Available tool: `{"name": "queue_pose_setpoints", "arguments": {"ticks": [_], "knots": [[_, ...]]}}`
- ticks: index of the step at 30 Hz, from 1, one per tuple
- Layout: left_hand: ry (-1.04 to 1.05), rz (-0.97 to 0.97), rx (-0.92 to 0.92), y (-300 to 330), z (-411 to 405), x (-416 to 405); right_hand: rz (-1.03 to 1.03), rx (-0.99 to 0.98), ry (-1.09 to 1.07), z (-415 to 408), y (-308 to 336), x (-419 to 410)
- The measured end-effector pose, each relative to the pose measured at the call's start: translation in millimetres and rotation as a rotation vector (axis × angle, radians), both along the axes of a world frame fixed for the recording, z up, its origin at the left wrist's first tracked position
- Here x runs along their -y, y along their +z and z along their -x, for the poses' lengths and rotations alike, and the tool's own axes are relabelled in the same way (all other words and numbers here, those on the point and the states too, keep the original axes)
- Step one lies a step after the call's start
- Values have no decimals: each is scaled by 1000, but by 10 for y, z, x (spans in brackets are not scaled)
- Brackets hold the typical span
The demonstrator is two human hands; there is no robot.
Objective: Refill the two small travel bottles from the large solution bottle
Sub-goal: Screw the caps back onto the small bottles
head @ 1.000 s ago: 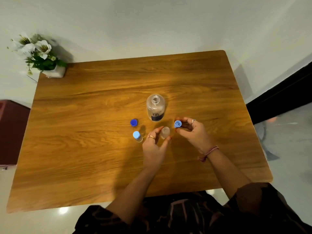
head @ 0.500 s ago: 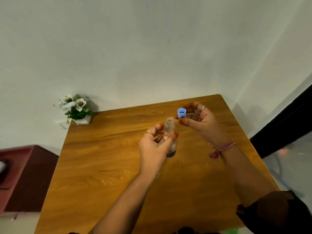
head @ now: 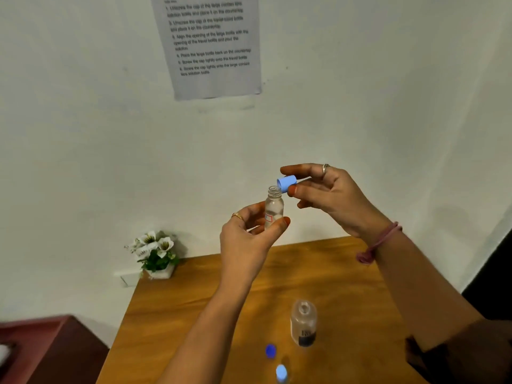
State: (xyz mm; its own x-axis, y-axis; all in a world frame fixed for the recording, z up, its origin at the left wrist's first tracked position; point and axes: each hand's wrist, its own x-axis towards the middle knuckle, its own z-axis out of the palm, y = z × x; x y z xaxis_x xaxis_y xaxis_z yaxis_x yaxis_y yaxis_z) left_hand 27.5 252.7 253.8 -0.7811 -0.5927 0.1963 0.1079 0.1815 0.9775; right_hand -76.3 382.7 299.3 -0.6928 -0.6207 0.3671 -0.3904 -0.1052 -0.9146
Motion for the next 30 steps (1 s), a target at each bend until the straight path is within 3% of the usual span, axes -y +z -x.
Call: {"name": "queue_pose_setpoints", "arguments": {"ticks": [6,13,27,30], "knots": [[14,29,-29,225,-45,179,-65,-174,37,-14,367,131],[2,47,-59,358,-97,269,-300,-449,22,-93,797,266],[-8,33,-77,347,-113,310,-548,-591,-201,-210,846,470],[-11,28,-85,346,-104,324,-560,-545,-118,-232,841,436]]}}
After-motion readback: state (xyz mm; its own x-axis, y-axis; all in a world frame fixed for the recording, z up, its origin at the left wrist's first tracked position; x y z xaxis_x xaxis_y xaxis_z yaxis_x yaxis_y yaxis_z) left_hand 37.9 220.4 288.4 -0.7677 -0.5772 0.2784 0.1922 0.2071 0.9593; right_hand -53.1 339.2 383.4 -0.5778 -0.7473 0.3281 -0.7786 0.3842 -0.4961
